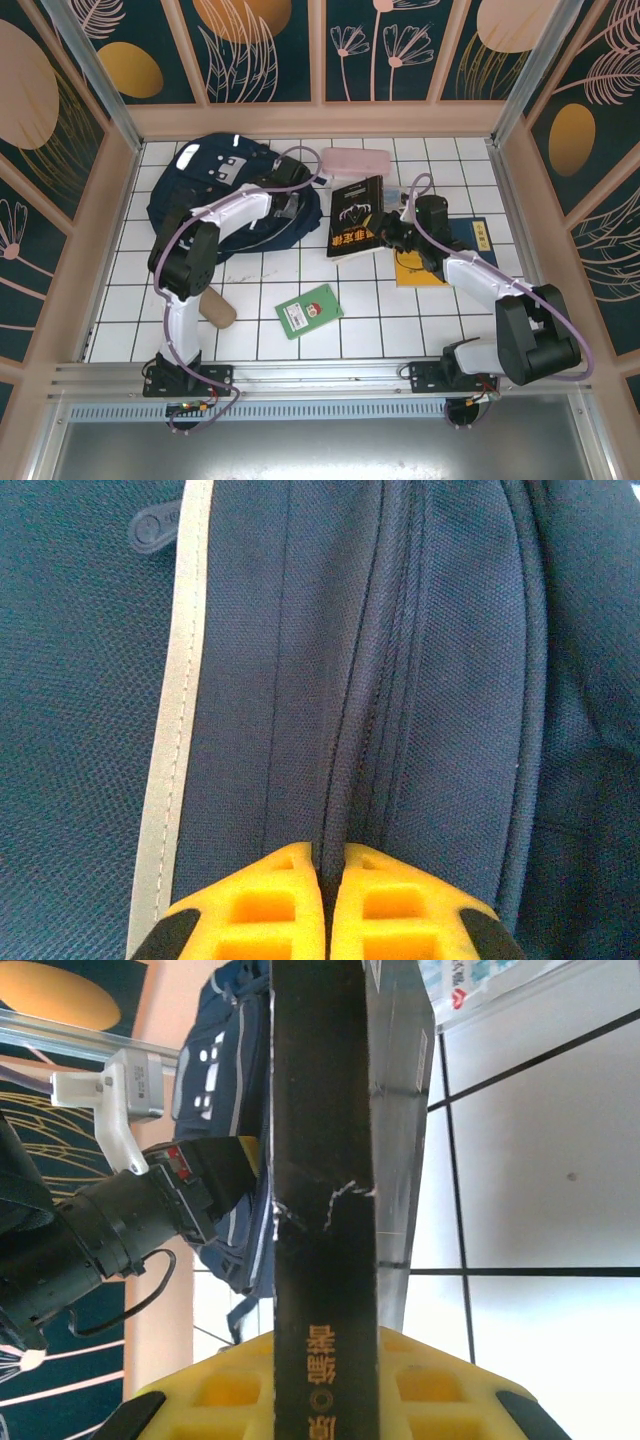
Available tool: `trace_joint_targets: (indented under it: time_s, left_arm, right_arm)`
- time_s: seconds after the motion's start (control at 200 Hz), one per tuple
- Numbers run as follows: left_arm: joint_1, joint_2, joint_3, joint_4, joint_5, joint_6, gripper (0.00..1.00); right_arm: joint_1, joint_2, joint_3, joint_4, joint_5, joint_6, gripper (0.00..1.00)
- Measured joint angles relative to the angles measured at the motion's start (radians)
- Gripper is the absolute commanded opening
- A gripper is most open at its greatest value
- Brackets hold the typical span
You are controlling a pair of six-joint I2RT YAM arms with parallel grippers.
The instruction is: Pack books, pencil case, and school supplies into a backpack
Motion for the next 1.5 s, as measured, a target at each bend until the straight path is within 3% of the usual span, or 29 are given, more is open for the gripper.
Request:
trace_joint_targets:
  time_s: [0.27,0.635,1.086,1.496]
  left_arm:
    - [0.067,-0.136,0.134,-0.089,0.089,-0.045,0.0]
    - [0.175,-0.184,0.262,-0.157,0.272,-0.112,0.0]
    - [0.264,-0.229,0.263,-0.166,0.431,-0.156,0.0]
    - [0.267,-0.229,0.263,-0.166,0.484,-0.19,0.0]
  right_arm:
    - [0.066,0.074,-0.001,0.261,0.008,0.143,0.0]
    - [0.217,0.394,0.158,0.51,0.109,0.263,0.0]
    - [0.329,0.813,0.598,0.65,0.2,0.373,0.0]
    - [0.422,1.184,1.012,0.683,0.351,0.516,0.0]
